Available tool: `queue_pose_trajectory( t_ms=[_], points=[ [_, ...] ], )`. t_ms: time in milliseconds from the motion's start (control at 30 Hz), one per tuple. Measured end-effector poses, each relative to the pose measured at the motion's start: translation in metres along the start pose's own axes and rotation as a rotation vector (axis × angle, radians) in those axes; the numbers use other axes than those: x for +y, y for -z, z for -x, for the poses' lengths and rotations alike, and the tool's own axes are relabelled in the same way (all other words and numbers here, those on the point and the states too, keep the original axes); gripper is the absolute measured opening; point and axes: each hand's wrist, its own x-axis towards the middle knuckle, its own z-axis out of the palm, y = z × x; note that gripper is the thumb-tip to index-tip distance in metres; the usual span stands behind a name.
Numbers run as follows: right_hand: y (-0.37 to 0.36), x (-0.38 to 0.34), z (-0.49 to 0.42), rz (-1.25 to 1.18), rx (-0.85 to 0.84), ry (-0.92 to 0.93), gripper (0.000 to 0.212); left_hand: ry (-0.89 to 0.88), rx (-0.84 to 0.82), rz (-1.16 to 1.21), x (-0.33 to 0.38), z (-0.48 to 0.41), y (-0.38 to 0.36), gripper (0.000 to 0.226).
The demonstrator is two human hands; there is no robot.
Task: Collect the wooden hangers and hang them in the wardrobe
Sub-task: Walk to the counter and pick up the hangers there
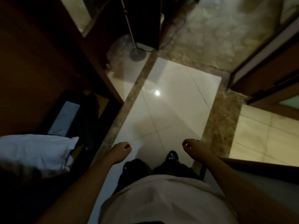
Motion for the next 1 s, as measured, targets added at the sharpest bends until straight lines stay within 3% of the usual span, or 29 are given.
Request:
queue_pose_trajectory(
  t_ms=[133, 233, 533, 767, 1000],
  points=[
    [-0.008, 0.083, 0.007, -0.169, -0.097, -0.165, 0.030, 0.109, -0.014, 0.013, 0.020, -0.017, -0.046, 0.039],
    [-0.013, 0.127, 0.014, -0.332, -0.070, -0.271, 0.028, 0.119, -0.039, -0.019, 0.043, -0.029, -0.064, 0.037],
    [-0.008, 0.184, 0.010, -0.533, -0.089, -0.472, 0.030, 0.062, -0.142, -0.120, 0.130, -0.091, -0.043, 0.031],
    [0.077, 0.169, -0.072, -0.525, -0.098, -0.411, 0.024, 0.065, -0.186, -0.079, 0.182, -0.150, 0.011, 0.023],
    [0.231, 0.097, -0.184, -0.513, 0.034, -0.224, 0.029, 0.116, -0.142, 0.031, 0.218, -0.214, 0.105, 0.020]
  ],
)
